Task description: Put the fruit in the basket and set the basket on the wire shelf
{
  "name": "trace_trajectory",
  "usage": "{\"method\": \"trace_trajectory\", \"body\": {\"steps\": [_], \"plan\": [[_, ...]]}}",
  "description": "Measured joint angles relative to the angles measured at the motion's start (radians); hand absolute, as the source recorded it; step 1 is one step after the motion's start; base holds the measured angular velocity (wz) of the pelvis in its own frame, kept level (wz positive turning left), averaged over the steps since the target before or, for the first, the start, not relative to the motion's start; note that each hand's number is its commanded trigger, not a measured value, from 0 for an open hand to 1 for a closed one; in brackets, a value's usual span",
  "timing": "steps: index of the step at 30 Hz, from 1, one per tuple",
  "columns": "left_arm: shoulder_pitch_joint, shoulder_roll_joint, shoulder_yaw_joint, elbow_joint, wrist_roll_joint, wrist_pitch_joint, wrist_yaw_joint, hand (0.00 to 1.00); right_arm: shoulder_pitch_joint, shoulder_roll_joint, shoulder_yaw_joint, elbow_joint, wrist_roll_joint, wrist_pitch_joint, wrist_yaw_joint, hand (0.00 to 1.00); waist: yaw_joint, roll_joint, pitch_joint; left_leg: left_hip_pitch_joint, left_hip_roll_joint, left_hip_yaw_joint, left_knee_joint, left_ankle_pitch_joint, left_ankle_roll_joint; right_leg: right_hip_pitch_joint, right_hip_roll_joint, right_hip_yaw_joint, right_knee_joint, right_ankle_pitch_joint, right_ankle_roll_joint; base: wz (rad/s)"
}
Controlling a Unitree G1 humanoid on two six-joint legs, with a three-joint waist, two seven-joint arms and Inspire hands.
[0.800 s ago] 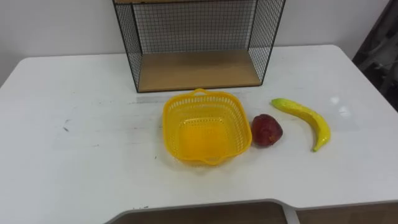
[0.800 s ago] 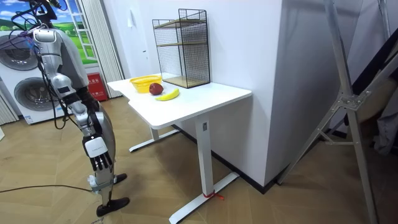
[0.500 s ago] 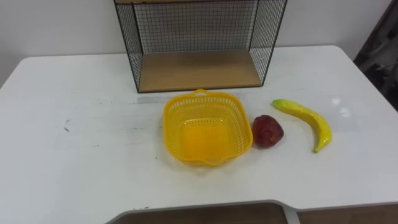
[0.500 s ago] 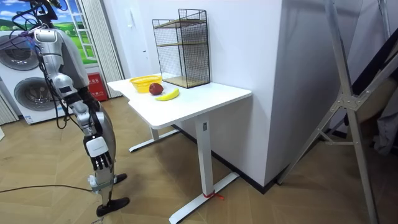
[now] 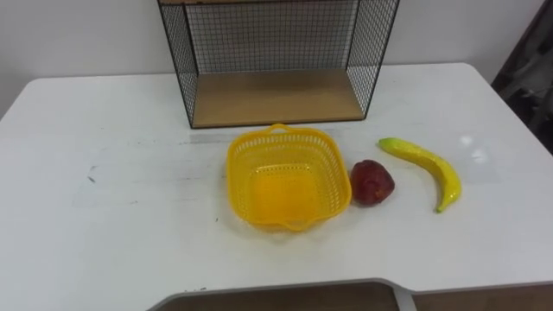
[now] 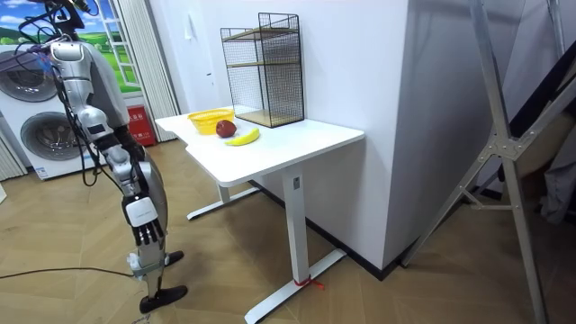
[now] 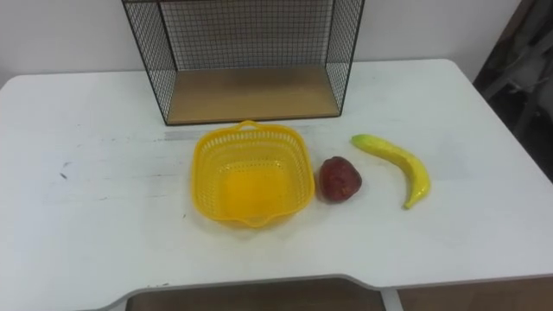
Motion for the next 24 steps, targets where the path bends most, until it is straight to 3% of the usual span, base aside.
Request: {"method": "trace_trajectory", "body": {"steps": [9, 15, 19, 20, 24], "plan": [[0.004, -0.004, 0.009, 0.001, 0.001, 0.007, 0.006, 0.0, 0.006, 0.015, -0.026, 0.047, 0.228, 0.011, -0.051, 0.0, -0.001, -0.002, -0.0009, -0.001, 0.0, -0.001, 0.0, 0.0, 0.0, 0.001, 0.001, 0.0, -0.001, 0.0, 0.0, 0.0], [0.01, -0.014, 0.06, 0.0, -0.009, 0.002, 0.007, 0.0, 0.04, 0.014, -0.123, 0.059, 0.537, 0.012, -0.125, 0.0, -0.003, 0.001, -0.0004, -0.003, 0.0, 0.0, 0.0, -0.001, -0.001, -0.002, 0.001, 0.002, 0.002, -0.002, 0.0, 0.0], [0.01, -0.016, 0.138, 0.0, -0.021, -0.008, 0.008, 0.0, 0.083, 0.024, -0.251, 0.062, 0.834, 0.011, -0.205, 0.0, -0.01, 0.005, 0.0013, -0.001, 0.001, 0.0, 0.001, -0.002, -0.001, 0.004, 0.001, 0.0, 0.003, -0.002, 0.0, -0.01], [0.013, -0.016, 0.161, 0.0, -0.02, -0.014, 0.008, 0.0, 0.079, 0.023, -0.329, 0.058, 0.946, -0.002, -0.234, 0.0, -0.018, 0.007, 0.0022, -0.001, 0.001, 0.004, 0.002, -0.002, -0.001, 0.002, 0.001, 0.004, 0.006, -0.002, 0.0, -0.05], [0.021, -0.005, 0.179, 0.0, -0.041, -0.025, 0.008, 0.0, 0.034, 0.017, -0.476, 0.031, 1.316, -0.065, -0.319, 0.0, -0.042, 0.004, 0.0014, -0.004, 0.002, 0.012, 0.009, -0.003, 0.0, -0.01, 0.001, 0.016, 0.018, -0.006, 0.001, -0.08]]}}
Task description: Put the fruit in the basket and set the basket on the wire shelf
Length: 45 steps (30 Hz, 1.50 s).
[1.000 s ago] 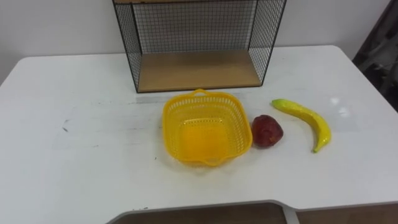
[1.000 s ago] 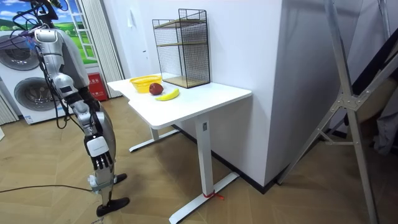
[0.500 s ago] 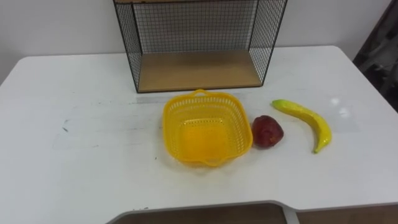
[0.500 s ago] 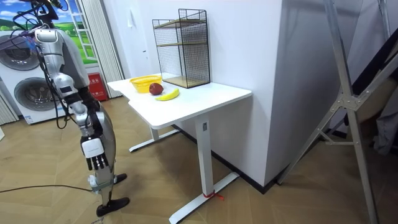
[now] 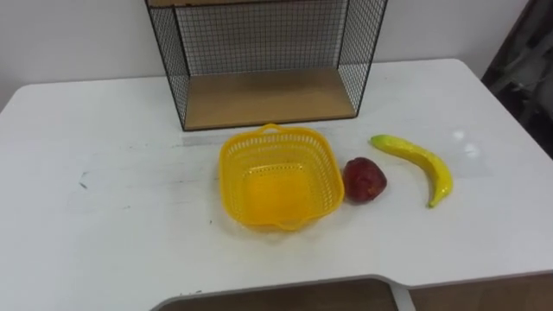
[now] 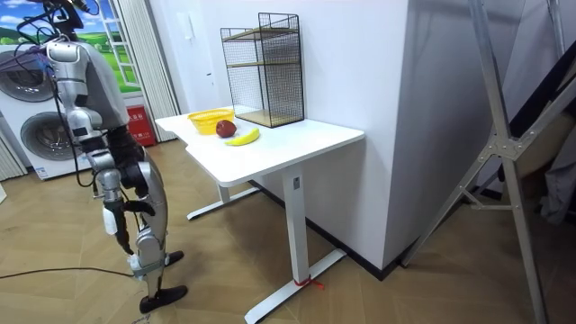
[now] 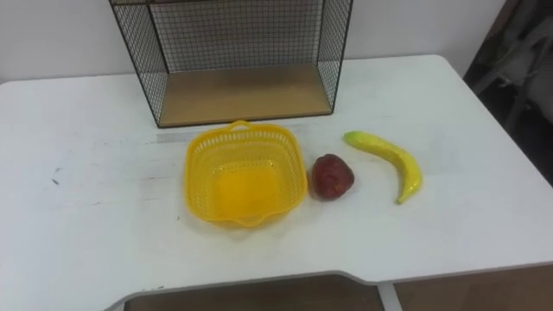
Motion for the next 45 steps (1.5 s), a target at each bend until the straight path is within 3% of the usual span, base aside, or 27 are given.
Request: {"method": "trace_trajectory", "body": {"steps": [3, 5, 9, 14, 18, 21, 27, 29, 33, 36, 42, 43, 45], "plan": [[0.017, 0.006, 0.007, -0.017, -0.051, -0.002, 0.0, 0.0, -0.009, 0.0, -0.081, -0.113, 0.194, -0.015, -0.066, 0.0, -0.012, -0.007, -0.0036, -0.005, -0.001, -0.001, 0.009, -0.002, 0.002, -0.002, -0.002, -0.002, 0.002, -0.001, 0.001, 0.01], [0.031, 0.014, 0.015, -0.033, -0.088, -0.002, 0.0, 0.0, -0.012, 0.0, -0.115, -0.189, 0.231, -0.044, -0.098, 0.0, -0.02, -0.008, -0.0046, -0.008, -0.001, -0.003, 0.016, -0.002, 0.003, -0.005, -0.004, -0.006, 0.001, -0.001, 0.002, 0.06], [0.059, 0.029, 0.035, -0.058, -0.113, -0.009, 0.0, 0.0, -0.038, -0.005, -0.194, -0.317, 0.242, -0.108, -0.191, 0.0, -0.031, -0.013, -0.0079, -0.025, -0.003, -0.007, 0.021, -0.002, 0.004, -0.018, -0.004, -0.009, 0.001, 0.001, 0.003, 0.04], [0.069, 0.041, 0.035, -0.083, -0.104, -0.034, 0.0, 0.0, -0.051, -0.008, -0.238, -0.553, 0.21, -0.208, -0.392, 0.0, -0.046, -0.012, -0.0078, -0.038, -0.004, -0.011, 0.017, -0.002, 0.004, -0.03, -0.002, -0.009, 0.011, 0.0, 0.003, 0.02], [0.056, 0.042, 0.036, -0.11, -0.103, -0.042, 0.0, 0.0, -0.063, -0.018, -0.239, -0.769, 0.07, -0.253, -0.544, 0.0, -0.049, -0.006, -0.0049, -0.049, -0.004, -0.01, 0.017, -0.002, 0.004, -0.046, -0.003, -0.008, 0.015, -0.001, 0.003, -0.01], [0.057, 0.042, 0.036, -0.131, -0.103, -0.067, 0.0, 0.0, -0.068, -0.04, -0.238, -0.883, -0.055, -0.28, -0.637, 0.0, -0.044, -0.008, -0.0038, -0.052, -0.005, -0.01, 0.016, -0.002, 0.004, -0.049, -0.003, -0.003, 0.015, -0.001, 0.003, 0.0], [0.061, 0.044, 0.034, -0.123, -0.103, -0.085, 0.0, 0.0, -0.073, -0.044, -0.231, -1.096, -0.387, -0.326, -0.786, 0.0, -0.038, -0.012, -0.0016, -0.074, -0.005, -0.01, 0.016, -0.002, 0.004, -0.071, -0.003, -0.008, 0.014, -0.001, 0.003, 0.01], [0.058, 0.051, 0.016, -0.109, -0.102, -0.085, 0.0, 0.0, -0.069, -0.049, -0.19, -1.179, -0.548, -0.329, -0.827, 0.0, -0.015, -0.012, -0.0011, -0.079, -0.003, -0.002, 0.013, -0.002, 0.004, -0.084, -0.002, 0.001, 0.016, -0.001, 0.003, -0.13], [0.052, 0.056, -0.022, -0.079, -0.102, -0.091, 0.0, 0.0, -0.061, -0.082, -0.099, -1.273, -0.753, -0.33, -0.817, 0.0, 0.008, -0.016, -0.0011, -0.078, -0.003, 0.004, 0.011, -0.002, 0.004, -0.087, -0.003, 0.006, 0.019, 0.0, 0.003, -0.06], [0.053, 0.055, -0.034, -0.076, -0.09, -0.092, 0.0, 0.0, -0.065, -0.096, -0.052, -1.324, -0.857, -0.326, -0.731, 0.0, 0.021, -0.021, -0.0009, -0.078, -0.002, 0.003, 0.011, -0.002, 0.004, -0.086, -0.002, 0.004, 0.019, 0.001, 0.002, 0.0], [0.045, 0.056, -0.038, -0.075, -0.064, -0.092, -0.003, 0.0, -0.076, -0.141, 0.025, -1.352, -0.896, -0.306, -0.587, 0.0, 0.041, -0.027, 0.0041, -0.066, -0.001, 0.003, 0.002, -0.002, 0.004, -0.08, -0.002, 0.005, 0.022, 0.001, 0.002, 0.0], [0.045, 0.056, -0.049, -0.072, -0.064, -0.091, -0.002, 0.0, -0.076, -0.154, 0.049, -1.351, -0.908, -0.294, -0.552, 0.0, 0.043, -0.032, 0.0088, -0.054, -0.002, 0.004, -0.003, -0.002, 0.004, -0.071, -0.002, 0.006, 0.021, 0.001, 0.002, 0.0], [0.039, 0.057, -0.074, -0.069, -0.064, -0.085, -0.002, 0.0, -0.078, -0.17, 0.094, -1.351, -0.923, -0.291, -0.505, 0.0, 0.047, -0.034, 0.0092, -0.051, -0.001, 0.005, -0.006, -0.002, 0.004, -0.069, -0.002, 0.006, 0.021, 0.001, 0.002, 0.0]]}}
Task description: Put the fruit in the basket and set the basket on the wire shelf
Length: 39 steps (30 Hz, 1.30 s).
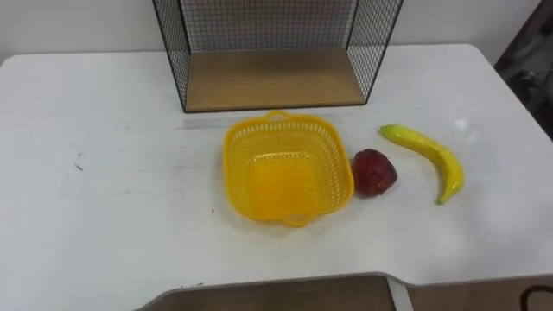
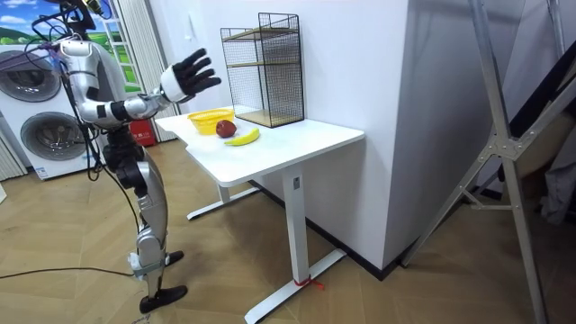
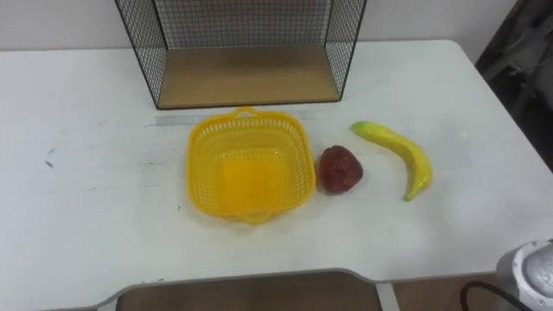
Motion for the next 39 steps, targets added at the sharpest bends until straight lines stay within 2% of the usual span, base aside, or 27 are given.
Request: {"method": "trace_trajectory", "body": {"steps": [3, 6, 8, 10, 15, 17, 20, 26, 39], "plan": [[-0.025, 0.0, -0.028, -0.002, 0.013, 0.009, -0.005, 0.0, -0.001, -0.013, 0.055, 0.0, -0.034, 0.038, 0.123, 0.0, 0.009, -0.012, 0.0029, 0.0, 0.0, 0.0, -0.002, 0.001, 0.0, -0.002, 0.001, 0.0, 0.0, 0.0, 0.0, 0.0], [-0.03, 0.002, -0.029, -0.008, 0.031, 0.009, -0.006, 0.0, -0.009, -0.018, 0.088, 0.003, -0.039, 0.058, 0.209, 0.0, 0.02, -0.02, 0.0008, 0.001, 0.0, 0.0, 0.0, 0.001, 0.0, 0.008, 0.001, 0.0, -0.001, 0.0, 0.0, 0.0], [-0.029, 0.004, -0.031, -0.008, 0.031, 0.01, -0.006, 0.0, -0.017, -0.024, 0.112, 0.008, -0.038, 0.065, 0.258, 0.0, 0.02, -0.032, 0.0043, 0.001, 0.0, -0.004, 0.002, 0.001, 0.0, 0.012, 0.0, -0.004, -0.005, 0.0, 0.0, 0.05], [-0.025, 0.005, -0.049, -0.008, 0.032, 0.012, -0.006, 0.0, -0.029, -0.025, 0.134, 0.012, -0.039, 0.073, 0.302, 0.0, 0.027, -0.038, 0.0029, 0.001, 0.0, -0.005, 0.003, 0.001, 0.0, 0.013, 0.0, -0.005, -0.007, 0.001, 0.0, 0.02], [-0.02, 0.005, -0.065, -0.031, 0.04, 0.007, -0.007, 0.0, -0.077, -0.025, 0.162, 0.052, -0.099, 0.077, 0.419, 0.0, 0.036, -0.03, 0.0044, 0.0, 0.0, -0.013, 0.012, 0.0, -0.001, 0.014, -0.001, -0.026, -0.007, 0.002, 0.001, 0.06], [-0.016, 0.005, -0.066, -0.036, 0.04, 0.007, -0.007, 0.0, -0.092, -0.026, 0.171, 0.052, -0.109, 0.077, 0.46, 0.0, 0.044, -0.017, -0.0009, -0.001, 0.001, -0.016, 0.013, 0.0, -0.001, 0.016, -0.001, -0.036, -0.006, 0.002, 0.001, 0.06], [-0.012, 0.005, -0.067, -0.036, 0.04, 0.007, -0.007, 0.0, -0.1, -0.031, 0.191, 0.056, -0.109, 0.077, 0.497, 0.0, 0.046, -0.01, -0.0022, -0.001, 0.002, -0.02, 0.019, 0.0, -0.001, 0.028, -0.001, -0.047, -0.006, 0.002, 0.001, 0.08], [-0.006, 0.006, -0.067, -0.037, 0.04, 0.007, -0.007, 0.0, -0.1, -0.033, 0.24, 0.086, -0.11, 0.082, 0.573, 0.0, 0.065, -0.017, -0.0026, -0.001, 0.001, -0.022, 0.022, 0.0, -0.001, 0.03, -0.001, -0.048, -0.005, 0.004, -0.002, 0.01], [-0.008, 0.006, -0.067, -0.039, 0.043, 0.005, -0.007, 0.0, -0.1, -0.034, 0.242, 0.136, -0.142, 0.084, 0.642, 0.0, 0.072, -0.018, -0.0046, -0.001, 0.001, -0.023, 0.03, 0.0, -0.001, 0.032, -0.001, -0.048, -0.005, 0.004, -0.002, 0.0]]}}
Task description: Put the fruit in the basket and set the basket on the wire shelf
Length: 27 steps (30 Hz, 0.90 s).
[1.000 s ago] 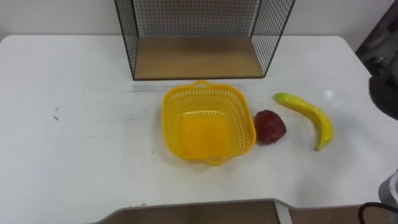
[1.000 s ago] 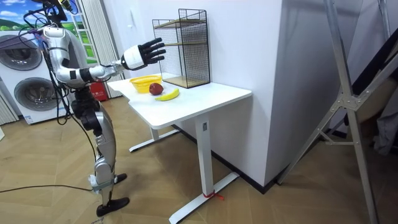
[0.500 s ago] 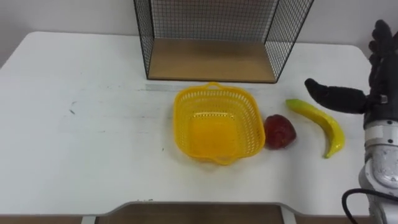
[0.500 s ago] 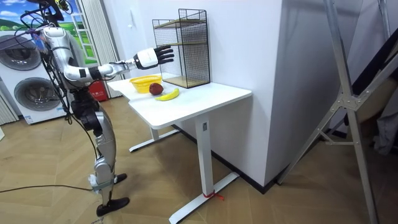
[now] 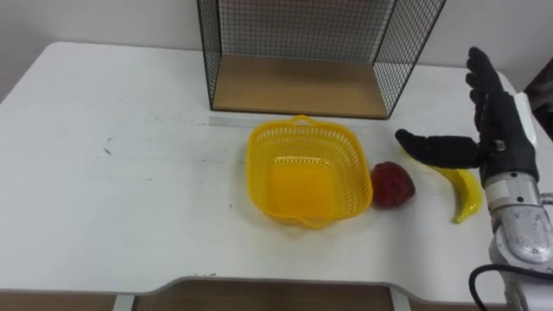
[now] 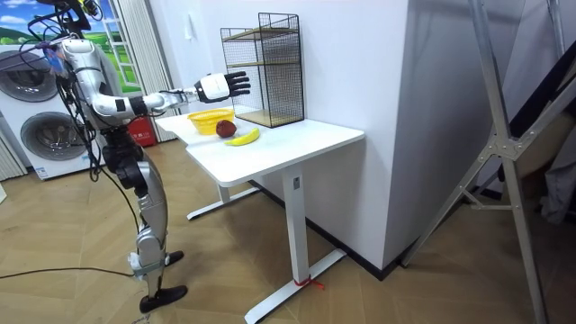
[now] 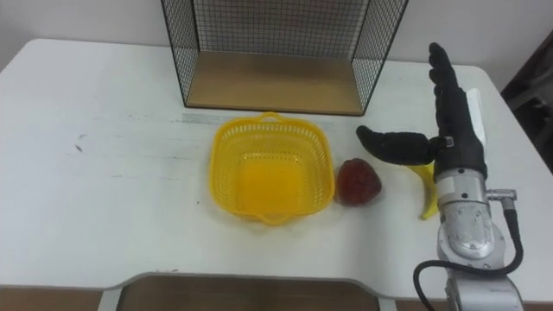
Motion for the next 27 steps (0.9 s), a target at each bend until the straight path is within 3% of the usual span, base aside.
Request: {"method": "trace_trajectory", "body": {"steps": [14, 27], "plan": [[0.006, 0.002, 0.001, 0.001, -0.001, -0.001, 0.0, 0.0, 0.007, 0.0, 0.007, 0.062, -0.008, 0.0, 0.034, 0.0, -0.001, -0.004, -0.0042, 0.002, 0.0, -0.003, -0.001, 0.0, 0.0, 0.007, 0.001, -0.001, 0.0, 0.001, 0.0, 0.0], [0.005, 0.005, 0.0, 0.001, -0.002, -0.001, 0.0, 0.0, 0.025, 0.0, 0.038, 0.108, -0.028, 0.001, 0.077, 0.0, -0.003, -0.003, -0.0033, 0.001, 0.0, -0.004, 0.0, 0.0, 0.0, 0.008, 0.001, -0.002, -0.001, 0.001, 0.0, 0.0]]}}
